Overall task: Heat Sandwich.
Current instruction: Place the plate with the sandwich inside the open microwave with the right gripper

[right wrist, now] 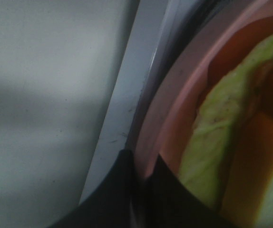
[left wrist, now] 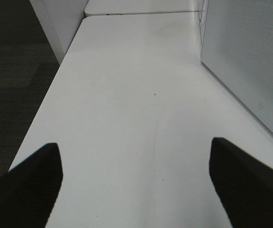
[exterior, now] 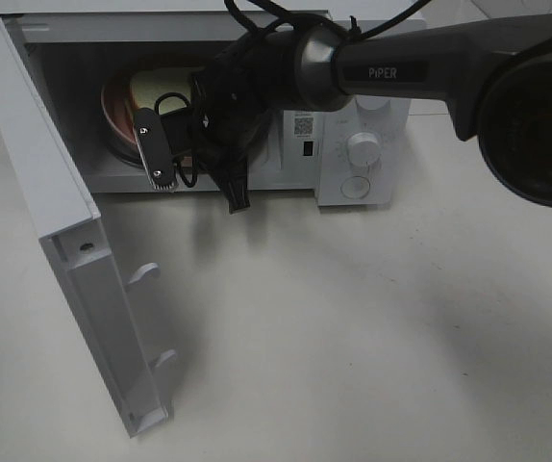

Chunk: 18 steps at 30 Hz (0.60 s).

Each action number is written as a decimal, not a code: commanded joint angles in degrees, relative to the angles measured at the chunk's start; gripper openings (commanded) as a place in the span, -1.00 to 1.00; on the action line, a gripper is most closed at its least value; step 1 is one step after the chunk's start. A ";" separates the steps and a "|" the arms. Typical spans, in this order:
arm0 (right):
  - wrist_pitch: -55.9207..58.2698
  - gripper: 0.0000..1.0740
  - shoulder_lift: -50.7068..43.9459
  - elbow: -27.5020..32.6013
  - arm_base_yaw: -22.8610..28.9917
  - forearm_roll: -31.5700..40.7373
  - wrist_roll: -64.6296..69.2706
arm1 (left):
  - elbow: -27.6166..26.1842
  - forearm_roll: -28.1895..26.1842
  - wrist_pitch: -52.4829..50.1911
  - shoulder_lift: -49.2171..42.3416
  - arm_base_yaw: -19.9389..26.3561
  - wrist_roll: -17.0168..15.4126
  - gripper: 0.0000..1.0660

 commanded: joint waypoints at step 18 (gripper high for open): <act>-2.18 -1.00 -0.63 -0.80 -0.97 0.63 2.92 | 0.06 0.11 -0.97 -1.20 0.00 -0.46 0.46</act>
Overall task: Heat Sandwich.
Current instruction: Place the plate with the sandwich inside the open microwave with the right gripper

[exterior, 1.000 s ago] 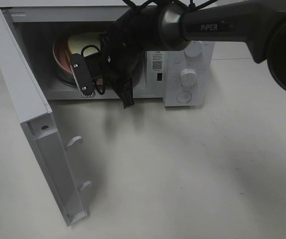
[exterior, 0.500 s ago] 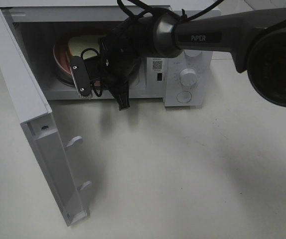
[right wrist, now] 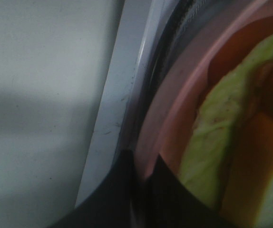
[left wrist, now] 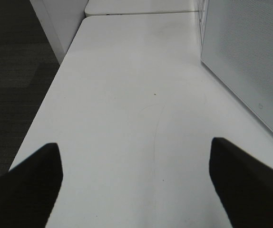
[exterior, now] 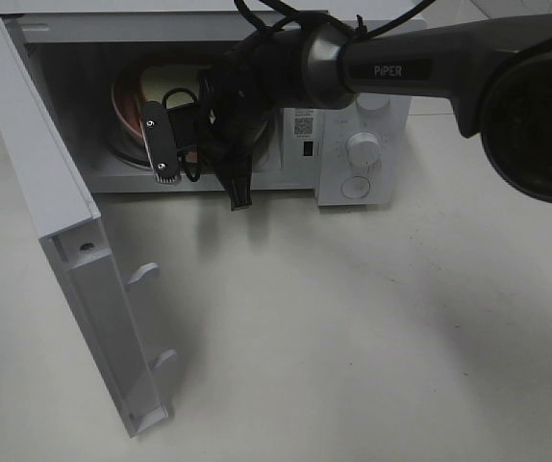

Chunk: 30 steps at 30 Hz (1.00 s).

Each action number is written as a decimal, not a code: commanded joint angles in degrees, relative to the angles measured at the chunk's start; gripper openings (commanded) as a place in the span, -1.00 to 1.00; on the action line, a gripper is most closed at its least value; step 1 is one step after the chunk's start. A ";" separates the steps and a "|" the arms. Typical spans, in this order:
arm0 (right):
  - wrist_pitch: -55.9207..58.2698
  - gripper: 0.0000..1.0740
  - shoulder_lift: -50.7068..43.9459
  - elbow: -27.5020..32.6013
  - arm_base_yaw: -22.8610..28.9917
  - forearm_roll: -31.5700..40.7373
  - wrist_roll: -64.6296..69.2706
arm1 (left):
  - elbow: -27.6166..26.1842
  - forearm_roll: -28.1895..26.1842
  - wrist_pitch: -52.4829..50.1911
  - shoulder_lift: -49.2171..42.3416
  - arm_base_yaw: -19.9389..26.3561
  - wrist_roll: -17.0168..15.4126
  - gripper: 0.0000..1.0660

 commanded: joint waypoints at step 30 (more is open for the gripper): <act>-8.08 -1.00 -0.63 0.57 -2.06 -3.44 7.22 | 0.06 0.11 -0.97 -1.20 0.00 -0.40 0.46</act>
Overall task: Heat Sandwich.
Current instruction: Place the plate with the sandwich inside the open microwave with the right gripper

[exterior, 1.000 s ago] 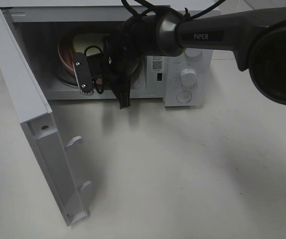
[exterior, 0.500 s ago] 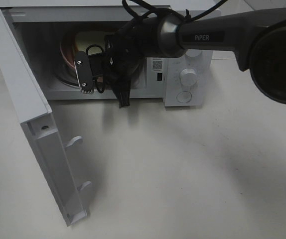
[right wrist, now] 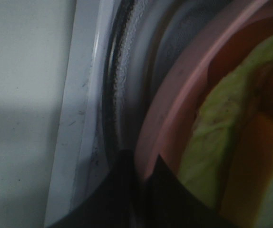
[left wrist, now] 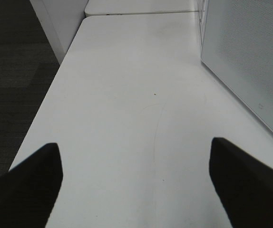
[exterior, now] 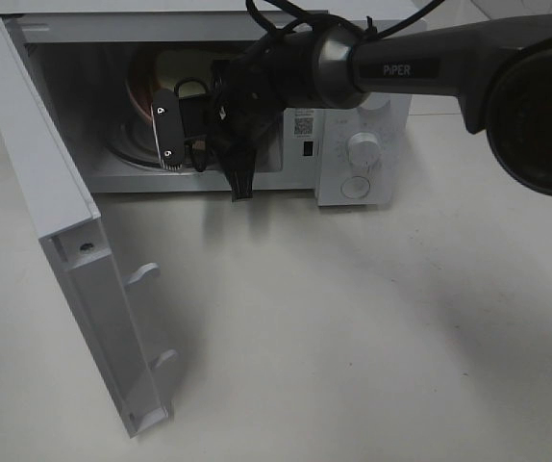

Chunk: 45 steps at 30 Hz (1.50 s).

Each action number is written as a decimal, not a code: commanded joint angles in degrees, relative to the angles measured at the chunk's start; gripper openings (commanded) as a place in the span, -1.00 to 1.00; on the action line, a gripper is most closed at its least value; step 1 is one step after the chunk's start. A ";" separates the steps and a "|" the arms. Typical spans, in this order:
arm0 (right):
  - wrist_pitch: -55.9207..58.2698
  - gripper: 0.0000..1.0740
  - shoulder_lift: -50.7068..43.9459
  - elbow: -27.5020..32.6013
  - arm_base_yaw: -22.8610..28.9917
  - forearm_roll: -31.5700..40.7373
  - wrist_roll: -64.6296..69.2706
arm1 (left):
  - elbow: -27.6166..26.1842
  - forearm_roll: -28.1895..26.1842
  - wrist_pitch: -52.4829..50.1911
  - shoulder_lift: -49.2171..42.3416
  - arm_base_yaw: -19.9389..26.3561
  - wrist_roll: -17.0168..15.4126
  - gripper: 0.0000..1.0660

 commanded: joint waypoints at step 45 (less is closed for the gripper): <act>-2.12 0.36 -12.78 15.41 1.89 2.69 10.14 | 0.11 0.06 -0.97 -1.20 0.00 -0.40 0.46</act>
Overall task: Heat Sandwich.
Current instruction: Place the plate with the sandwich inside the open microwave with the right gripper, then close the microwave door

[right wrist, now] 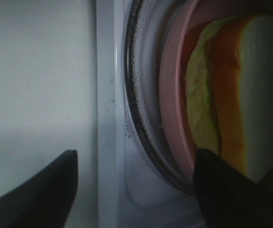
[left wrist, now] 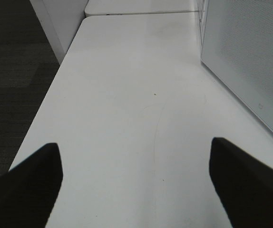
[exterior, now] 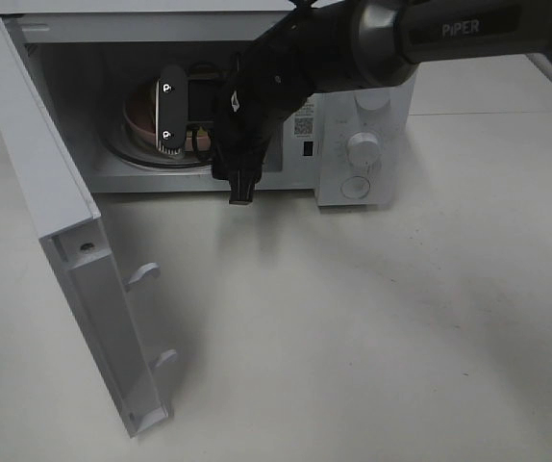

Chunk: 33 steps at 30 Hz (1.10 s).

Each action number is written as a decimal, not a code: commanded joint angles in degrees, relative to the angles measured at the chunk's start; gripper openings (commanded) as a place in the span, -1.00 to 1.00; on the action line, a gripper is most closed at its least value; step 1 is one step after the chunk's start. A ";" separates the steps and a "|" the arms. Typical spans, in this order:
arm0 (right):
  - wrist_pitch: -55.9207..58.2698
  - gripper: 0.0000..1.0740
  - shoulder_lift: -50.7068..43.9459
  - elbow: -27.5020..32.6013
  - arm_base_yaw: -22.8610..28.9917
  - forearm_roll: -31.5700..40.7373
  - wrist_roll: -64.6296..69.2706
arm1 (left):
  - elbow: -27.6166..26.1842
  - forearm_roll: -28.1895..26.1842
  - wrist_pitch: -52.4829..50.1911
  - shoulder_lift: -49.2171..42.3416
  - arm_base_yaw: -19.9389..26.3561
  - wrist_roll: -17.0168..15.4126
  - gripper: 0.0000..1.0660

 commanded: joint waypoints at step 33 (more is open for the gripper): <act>17.70 0.42 -22.80 19.60 4.01 7.45 33.46 | 0.11 0.06 -0.97 -1.20 0.00 -0.34 0.46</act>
